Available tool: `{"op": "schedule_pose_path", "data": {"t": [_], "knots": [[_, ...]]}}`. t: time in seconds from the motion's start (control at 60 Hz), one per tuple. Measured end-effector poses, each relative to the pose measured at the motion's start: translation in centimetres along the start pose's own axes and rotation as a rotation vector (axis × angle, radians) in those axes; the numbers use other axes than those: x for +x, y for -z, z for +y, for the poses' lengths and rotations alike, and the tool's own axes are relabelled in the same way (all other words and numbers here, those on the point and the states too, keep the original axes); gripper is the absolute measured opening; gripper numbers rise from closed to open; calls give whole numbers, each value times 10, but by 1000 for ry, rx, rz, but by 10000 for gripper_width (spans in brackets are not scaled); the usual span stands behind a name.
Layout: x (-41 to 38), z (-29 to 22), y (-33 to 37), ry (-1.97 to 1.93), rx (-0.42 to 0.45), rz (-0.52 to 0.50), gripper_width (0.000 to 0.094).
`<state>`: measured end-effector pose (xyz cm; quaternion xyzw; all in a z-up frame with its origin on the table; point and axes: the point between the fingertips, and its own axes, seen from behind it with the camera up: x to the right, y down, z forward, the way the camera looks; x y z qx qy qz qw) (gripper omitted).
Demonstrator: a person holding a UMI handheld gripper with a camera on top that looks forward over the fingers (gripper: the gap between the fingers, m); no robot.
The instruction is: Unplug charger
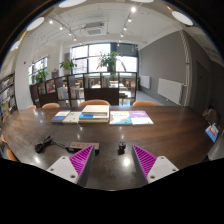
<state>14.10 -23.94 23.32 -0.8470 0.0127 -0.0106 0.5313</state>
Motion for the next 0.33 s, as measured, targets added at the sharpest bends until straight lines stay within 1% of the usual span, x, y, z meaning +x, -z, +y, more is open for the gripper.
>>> {"op": "schedule_pose_path", "data": {"t": [0.167,0.333], "knots": [[-14,19,29,11,-12,-12,725],[-20,25,47,26,-5,-13,727]]}}
